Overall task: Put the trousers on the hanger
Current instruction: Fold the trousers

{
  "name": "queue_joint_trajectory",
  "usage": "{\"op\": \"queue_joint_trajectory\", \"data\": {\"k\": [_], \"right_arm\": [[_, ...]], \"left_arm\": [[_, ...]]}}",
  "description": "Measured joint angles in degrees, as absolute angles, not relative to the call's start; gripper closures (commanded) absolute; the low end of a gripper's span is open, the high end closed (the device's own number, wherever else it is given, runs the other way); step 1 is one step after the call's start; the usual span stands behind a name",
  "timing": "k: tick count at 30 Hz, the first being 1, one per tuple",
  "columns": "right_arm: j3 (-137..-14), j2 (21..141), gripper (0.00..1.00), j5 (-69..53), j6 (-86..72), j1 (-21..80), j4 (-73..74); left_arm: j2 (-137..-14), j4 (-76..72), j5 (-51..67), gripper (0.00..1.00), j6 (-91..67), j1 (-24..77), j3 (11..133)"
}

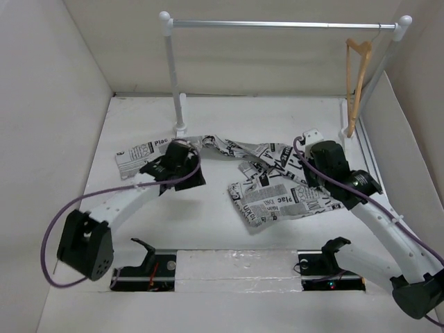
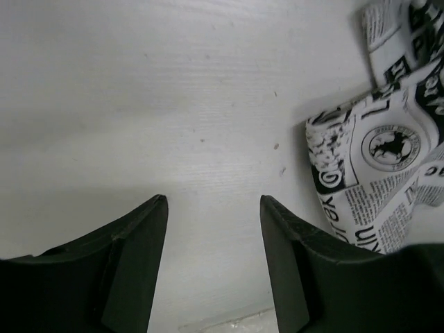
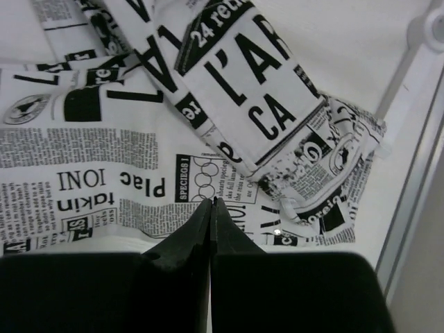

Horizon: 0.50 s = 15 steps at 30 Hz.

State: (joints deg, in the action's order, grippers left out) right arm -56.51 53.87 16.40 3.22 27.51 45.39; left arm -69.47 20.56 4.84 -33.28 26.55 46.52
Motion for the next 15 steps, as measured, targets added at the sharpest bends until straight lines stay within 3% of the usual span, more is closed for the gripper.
{"op": "queue_joint_trajectory", "data": {"k": [2,3,5,6,9,15], "right_arm": [[-56.21,53.19,1.0,13.82,3.01,28.8,45.04],[-56.14,53.28,0.95,12.4,2.85,29.78,44.49],[-55.31,54.11,0.75,9.23,2.26,32.53,42.65],[-54.81,54.76,0.51,7.64,1.63,33.95,42.04],[-52.29,56.25,0.35,4.64,-0.32,38.28,40.32],[-46.15,56.38,0.33,0.51,-3.92,42.83,37.12]], "left_arm": [[-75.46,20.84,2.68,0.46,-33.32,32.38,49.47],[-78.37,20.29,2.0,0.46,-33.3,35.48,51.79],[-84.97,18.17,0.99,0.45,-33.3,41.21,57.87],[-87.85,16.08,1.02,0.45,-33.36,43.09,60.34],[-94.7,10.87,0.91,0.45,-33.8,44.38,64.03],[-106.78,5.69,0.97,0.46,-35.29,42.92,66.06]]}}
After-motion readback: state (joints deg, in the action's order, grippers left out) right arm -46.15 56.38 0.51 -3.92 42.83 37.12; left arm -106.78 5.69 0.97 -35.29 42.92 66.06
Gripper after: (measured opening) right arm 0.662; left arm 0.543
